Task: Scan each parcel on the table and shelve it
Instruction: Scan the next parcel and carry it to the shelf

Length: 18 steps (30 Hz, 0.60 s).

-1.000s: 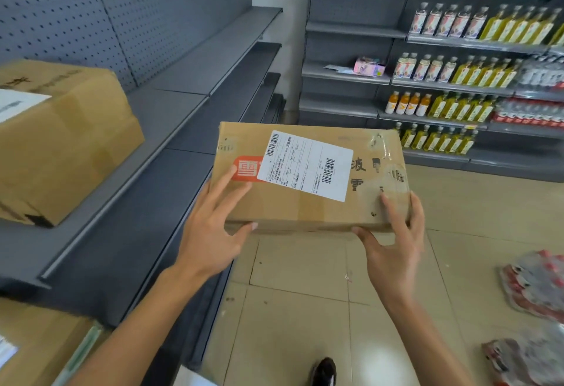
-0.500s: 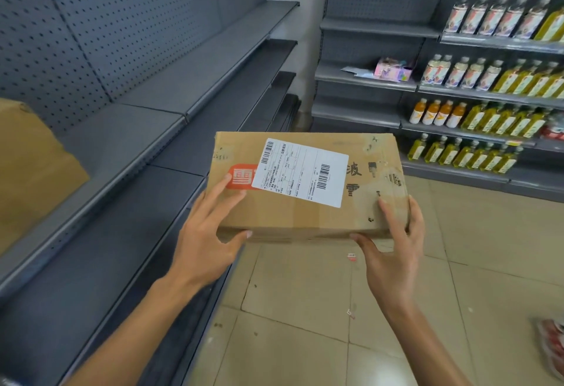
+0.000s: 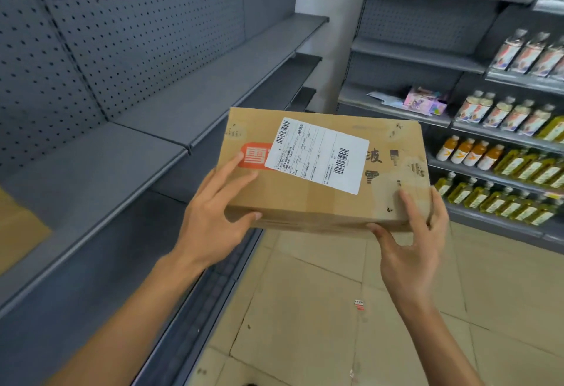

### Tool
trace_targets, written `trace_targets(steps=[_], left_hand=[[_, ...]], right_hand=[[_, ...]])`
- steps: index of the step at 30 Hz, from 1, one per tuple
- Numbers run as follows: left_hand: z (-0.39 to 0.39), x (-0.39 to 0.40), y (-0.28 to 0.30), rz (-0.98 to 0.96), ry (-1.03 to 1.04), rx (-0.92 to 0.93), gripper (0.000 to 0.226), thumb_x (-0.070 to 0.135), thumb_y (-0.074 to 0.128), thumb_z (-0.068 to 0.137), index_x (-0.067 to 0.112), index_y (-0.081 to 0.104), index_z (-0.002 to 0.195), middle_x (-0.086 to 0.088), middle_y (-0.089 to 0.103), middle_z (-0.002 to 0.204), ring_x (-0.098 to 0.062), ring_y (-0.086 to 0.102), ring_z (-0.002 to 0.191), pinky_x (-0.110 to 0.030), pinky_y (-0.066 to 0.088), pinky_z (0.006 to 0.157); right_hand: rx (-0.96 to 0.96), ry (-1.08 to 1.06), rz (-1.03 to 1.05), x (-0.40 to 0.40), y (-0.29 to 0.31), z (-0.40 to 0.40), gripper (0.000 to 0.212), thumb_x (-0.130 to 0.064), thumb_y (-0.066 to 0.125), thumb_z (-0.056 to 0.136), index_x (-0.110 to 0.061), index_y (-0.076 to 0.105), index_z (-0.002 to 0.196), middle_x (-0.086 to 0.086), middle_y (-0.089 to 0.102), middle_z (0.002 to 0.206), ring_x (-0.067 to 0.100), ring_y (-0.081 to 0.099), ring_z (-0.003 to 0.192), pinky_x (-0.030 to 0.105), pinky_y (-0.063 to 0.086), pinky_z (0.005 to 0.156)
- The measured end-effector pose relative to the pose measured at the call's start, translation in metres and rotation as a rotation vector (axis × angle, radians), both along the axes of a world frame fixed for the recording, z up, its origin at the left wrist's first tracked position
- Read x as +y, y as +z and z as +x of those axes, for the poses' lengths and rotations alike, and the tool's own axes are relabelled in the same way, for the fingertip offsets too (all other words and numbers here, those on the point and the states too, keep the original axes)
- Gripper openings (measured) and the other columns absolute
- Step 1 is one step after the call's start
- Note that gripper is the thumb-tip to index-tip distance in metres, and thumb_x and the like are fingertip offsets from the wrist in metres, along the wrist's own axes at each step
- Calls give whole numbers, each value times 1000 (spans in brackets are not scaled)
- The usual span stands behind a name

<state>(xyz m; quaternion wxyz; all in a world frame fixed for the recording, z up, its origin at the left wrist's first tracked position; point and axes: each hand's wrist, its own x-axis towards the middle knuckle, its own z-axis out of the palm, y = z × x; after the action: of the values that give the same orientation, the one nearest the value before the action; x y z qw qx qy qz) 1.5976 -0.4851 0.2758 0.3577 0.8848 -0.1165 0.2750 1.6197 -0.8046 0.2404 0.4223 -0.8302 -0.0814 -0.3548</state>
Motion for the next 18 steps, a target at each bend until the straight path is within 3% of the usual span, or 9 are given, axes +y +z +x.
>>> trace_targets(steps=[11, 18], left_hand=[[125, -3, 27, 20, 37, -73, 73, 10, 90, 72, 18, 62, 139, 9, 37, 162, -25, 36, 148, -59, 36, 117], [210, -23, 44, 27, 136, -133, 70, 11, 90, 71, 15, 64, 136, 5, 38, 162, -18, 36, 148, -57, 34, 118]], right_hand=[[-81, 33, 49, 3, 16, 135, 67, -14, 83, 78, -15, 58, 140, 16, 25, 161, 21, 22, 152, 18, 23, 120], [-120, 98, 58, -9, 38, 246, 66, -20, 82, 78, -14, 59, 139, 19, 28, 159, 25, 25, 151, 24, 25, 122]])
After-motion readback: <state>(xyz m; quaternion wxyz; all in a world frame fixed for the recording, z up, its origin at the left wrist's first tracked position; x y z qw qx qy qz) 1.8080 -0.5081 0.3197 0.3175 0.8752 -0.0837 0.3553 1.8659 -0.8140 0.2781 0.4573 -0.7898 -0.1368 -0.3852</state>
